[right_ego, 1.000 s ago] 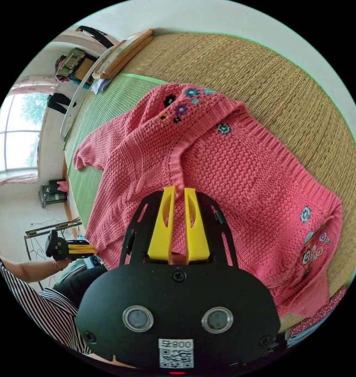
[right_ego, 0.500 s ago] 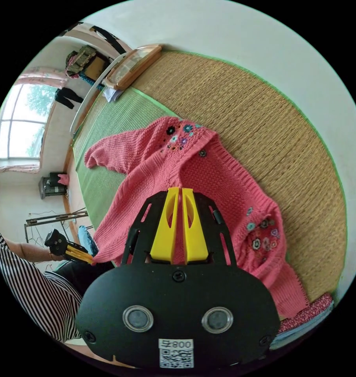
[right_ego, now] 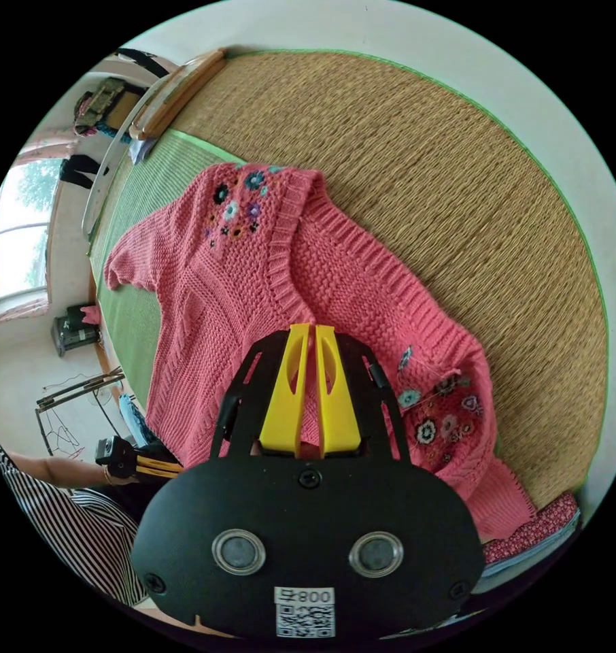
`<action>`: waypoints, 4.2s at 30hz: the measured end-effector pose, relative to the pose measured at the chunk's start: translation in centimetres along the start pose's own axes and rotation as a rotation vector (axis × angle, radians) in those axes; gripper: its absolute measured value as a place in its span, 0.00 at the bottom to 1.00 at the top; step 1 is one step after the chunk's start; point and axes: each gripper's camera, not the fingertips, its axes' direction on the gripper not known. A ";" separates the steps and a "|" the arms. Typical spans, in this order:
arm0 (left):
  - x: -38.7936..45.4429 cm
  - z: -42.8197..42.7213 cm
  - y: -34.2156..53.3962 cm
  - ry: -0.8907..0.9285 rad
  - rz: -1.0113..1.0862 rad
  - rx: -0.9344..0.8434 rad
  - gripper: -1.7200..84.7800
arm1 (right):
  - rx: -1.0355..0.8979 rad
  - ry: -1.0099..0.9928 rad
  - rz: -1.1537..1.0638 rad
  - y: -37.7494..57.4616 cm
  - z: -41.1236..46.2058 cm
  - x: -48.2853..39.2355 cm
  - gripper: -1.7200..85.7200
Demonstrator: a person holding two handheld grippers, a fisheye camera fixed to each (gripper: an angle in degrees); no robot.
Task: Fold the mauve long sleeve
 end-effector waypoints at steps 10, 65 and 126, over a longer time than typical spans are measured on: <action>2.9 0.6 -4.3 0.013 -0.007 -0.059 0.08 | 0.108 -0.082 0.065 5.7 -0.4 4.9 0.06; 35.8 -24.5 -49.2 0.015 0.303 0.363 0.04 | 0.393 -0.364 0.802 72.0 23.5 18.9 0.12; 28.0 -45.4 -53.2 -0.162 0.247 0.004 0.03 | 0.181 -0.627 0.321 62.0 38.4 -3.0 0.05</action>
